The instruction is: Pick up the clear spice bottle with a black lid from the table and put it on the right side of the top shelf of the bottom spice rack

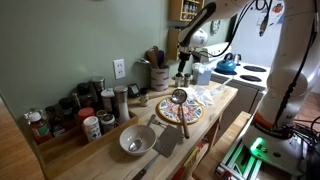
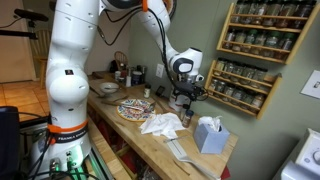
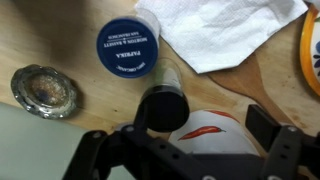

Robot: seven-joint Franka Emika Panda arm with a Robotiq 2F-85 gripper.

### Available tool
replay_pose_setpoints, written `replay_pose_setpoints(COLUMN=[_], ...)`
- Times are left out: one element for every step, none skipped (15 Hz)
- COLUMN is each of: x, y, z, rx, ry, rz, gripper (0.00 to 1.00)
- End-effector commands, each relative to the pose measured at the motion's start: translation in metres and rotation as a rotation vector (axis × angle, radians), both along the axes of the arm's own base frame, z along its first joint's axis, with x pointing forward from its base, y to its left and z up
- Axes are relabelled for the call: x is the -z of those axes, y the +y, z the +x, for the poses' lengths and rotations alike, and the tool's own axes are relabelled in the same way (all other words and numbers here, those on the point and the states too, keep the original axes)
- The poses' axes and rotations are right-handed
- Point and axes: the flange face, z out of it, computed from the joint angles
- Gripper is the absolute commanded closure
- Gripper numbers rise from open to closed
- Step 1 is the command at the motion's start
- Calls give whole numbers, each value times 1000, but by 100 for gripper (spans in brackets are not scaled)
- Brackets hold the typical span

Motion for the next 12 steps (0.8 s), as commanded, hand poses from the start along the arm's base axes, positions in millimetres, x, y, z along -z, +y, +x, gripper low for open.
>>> replay_pose_setpoints(x=[14,17,19,22,24,26,29,31,34,36,37,39], y=[-7,-9,-10,-12,-13,-14,-14,-14,-13,-12,-11,-10], z=[13,15,17,20,22,25,27,29,30,32,34,36], rx=[-34,-38,-36,-39,-43,-44,-50,-56,-60,-66,-68,-68], ry=[-3,6,5,10,12,12,17,23,29,34,34,33], rz=[-12,-26,-27,-33,-36,-46,-45,-45,-44,-42,-40,-36], gripper=[0,0,0,0,0,0,0,0,0,0,0,0])
